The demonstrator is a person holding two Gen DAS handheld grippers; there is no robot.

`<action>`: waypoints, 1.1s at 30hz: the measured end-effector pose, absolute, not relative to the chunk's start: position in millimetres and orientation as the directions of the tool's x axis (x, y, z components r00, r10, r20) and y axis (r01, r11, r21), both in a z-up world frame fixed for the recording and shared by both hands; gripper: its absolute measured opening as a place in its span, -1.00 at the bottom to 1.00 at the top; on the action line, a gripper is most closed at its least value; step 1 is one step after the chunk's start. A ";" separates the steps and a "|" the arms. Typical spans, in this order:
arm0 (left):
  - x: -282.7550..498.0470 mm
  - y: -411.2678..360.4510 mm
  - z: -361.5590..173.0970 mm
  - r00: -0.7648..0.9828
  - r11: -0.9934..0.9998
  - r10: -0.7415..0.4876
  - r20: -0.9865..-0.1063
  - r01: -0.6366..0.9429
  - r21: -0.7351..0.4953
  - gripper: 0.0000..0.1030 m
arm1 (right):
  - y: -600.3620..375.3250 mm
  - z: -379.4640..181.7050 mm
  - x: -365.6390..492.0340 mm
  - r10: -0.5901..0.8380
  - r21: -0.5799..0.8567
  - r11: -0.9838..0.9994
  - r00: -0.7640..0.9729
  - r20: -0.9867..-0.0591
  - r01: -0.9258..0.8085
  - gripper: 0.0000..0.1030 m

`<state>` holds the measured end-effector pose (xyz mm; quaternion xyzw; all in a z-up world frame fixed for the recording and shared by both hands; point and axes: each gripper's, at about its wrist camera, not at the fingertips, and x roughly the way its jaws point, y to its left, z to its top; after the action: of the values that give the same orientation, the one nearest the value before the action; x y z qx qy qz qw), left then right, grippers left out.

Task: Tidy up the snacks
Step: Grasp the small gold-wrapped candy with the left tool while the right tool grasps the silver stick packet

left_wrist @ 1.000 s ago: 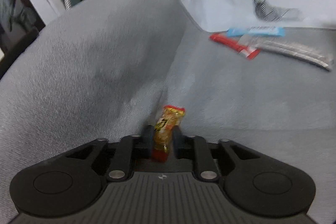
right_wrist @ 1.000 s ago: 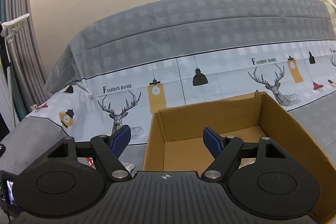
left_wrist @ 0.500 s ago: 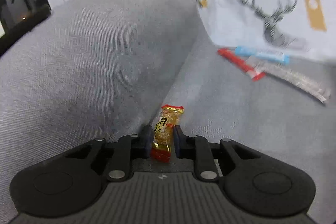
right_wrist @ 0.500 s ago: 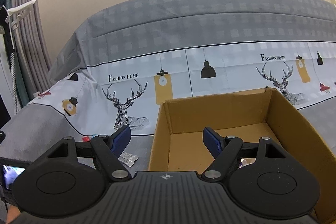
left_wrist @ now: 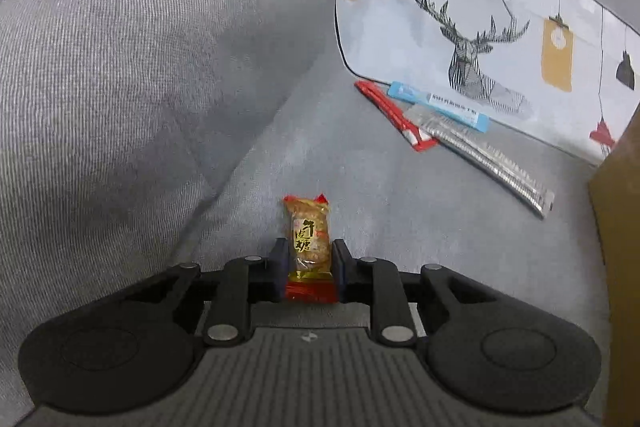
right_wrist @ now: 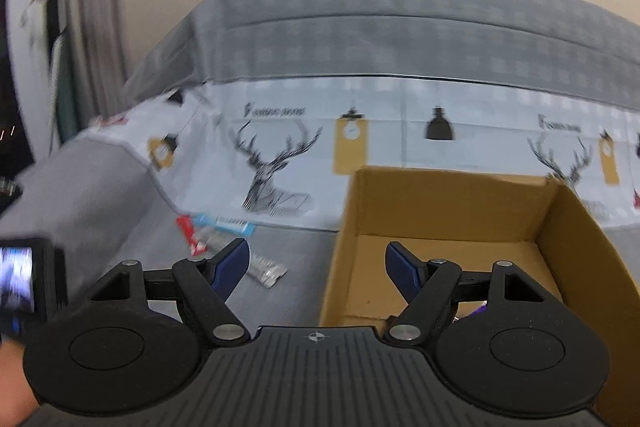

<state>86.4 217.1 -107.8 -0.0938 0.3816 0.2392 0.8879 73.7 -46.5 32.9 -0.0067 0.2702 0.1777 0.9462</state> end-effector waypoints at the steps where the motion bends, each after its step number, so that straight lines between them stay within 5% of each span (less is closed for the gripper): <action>1: 86.5 218.1 -106.0 0.596 0.864 0.349 -0.723 -0.504 0.002 -0.53 | -41.9 31.8 72.8 0.341 0.062 0.930 0.784 -0.519 -0.363 0.50; 9: 94.5 237.1 -111.5 0.586 0.821 0.316 -0.746 -0.563 -0.094 -0.54 | 11.1 22.5 109.4 0.411 0.114 0.887 0.650 -0.639 -0.448 0.50; 22: 100.0 251.8 -113.0 0.587 0.804 0.264 -0.765 -0.572 -0.161 -0.54 | 142.2 -63.3 246.6 0.198 -0.110 0.840 0.488 -0.850 -0.532 0.54; 27: 102.4 253.0 -113.3 0.583 0.791 0.266 -0.768 -0.587 -0.172 -0.54 | 138.1 -83.0 260.3 0.204 -0.079 0.829 0.431 -0.879 -0.554 0.54; 30: 104.0 252.3 -112.9 0.581 0.791 0.269 -0.768 -0.589 -0.169 -0.54 | 133.4 -83.3 256.0 0.256 -0.023 0.829 0.415 -0.873 -0.559 0.19; 33: 103.7 252.0 -111.8 0.579 0.794 0.270 -0.770 -0.586 -0.163 -0.54 | 134.2 -79.6 246.7 0.270 -0.034 0.814 0.429 -0.862 -0.579 -0.58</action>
<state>103.7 252.0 -111.8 -0.2047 0.3865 0.2476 0.8646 246.7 134.2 -79.6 -0.1652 0.4690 0.2561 0.8289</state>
